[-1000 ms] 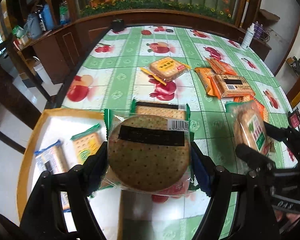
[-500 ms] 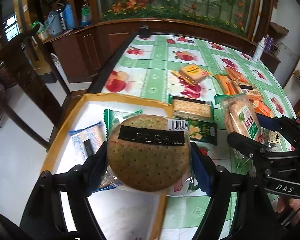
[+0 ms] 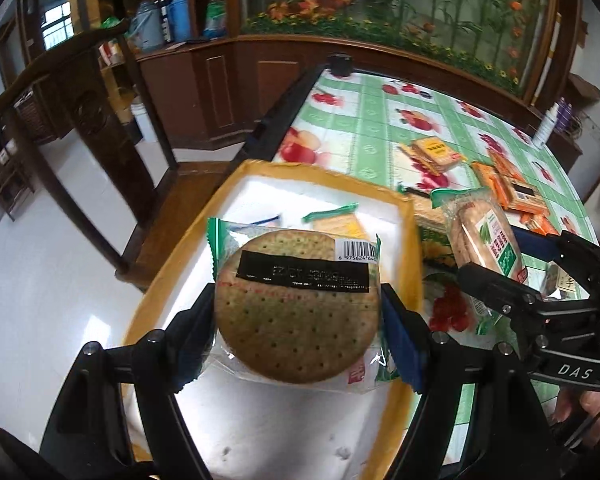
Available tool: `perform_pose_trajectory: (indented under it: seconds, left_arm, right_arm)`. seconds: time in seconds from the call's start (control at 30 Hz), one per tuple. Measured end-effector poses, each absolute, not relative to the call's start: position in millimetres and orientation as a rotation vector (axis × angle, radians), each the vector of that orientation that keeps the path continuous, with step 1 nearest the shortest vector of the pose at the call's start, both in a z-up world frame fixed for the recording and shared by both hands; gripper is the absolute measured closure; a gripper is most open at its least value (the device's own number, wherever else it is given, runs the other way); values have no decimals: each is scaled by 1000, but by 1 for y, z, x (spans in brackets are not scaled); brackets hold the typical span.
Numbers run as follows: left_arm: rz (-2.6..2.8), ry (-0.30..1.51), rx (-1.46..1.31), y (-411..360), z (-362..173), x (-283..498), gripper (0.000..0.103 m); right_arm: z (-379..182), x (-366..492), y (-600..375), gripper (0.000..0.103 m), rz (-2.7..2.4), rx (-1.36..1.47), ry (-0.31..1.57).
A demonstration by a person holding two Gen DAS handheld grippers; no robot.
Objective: Organize snacks
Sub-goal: 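Place both round biscuit packs into the cardboard box and release them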
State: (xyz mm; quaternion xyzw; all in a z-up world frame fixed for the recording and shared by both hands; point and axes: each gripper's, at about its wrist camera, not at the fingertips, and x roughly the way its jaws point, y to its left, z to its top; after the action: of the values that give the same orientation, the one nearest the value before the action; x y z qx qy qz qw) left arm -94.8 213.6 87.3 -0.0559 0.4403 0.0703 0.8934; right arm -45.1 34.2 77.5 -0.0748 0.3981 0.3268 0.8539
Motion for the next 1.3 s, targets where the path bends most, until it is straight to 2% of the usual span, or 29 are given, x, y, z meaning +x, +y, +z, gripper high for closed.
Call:
perform_pose_trajectory:
  seconds: [0.4, 1.03, 1.3]
  left_arm:
    - [208, 966, -192, 253, 62, -122, 25]
    - [232, 989, -174, 257, 36, -122, 25]
    - [254, 1001, -183, 257, 34, -122, 19]
  right_arm:
    - [64, -45, 98, 27, 805, -229, 877]
    - [32, -37, 150, 27, 811, -333, 963]
    - [35, -37, 146, 24, 830, -273, 991]
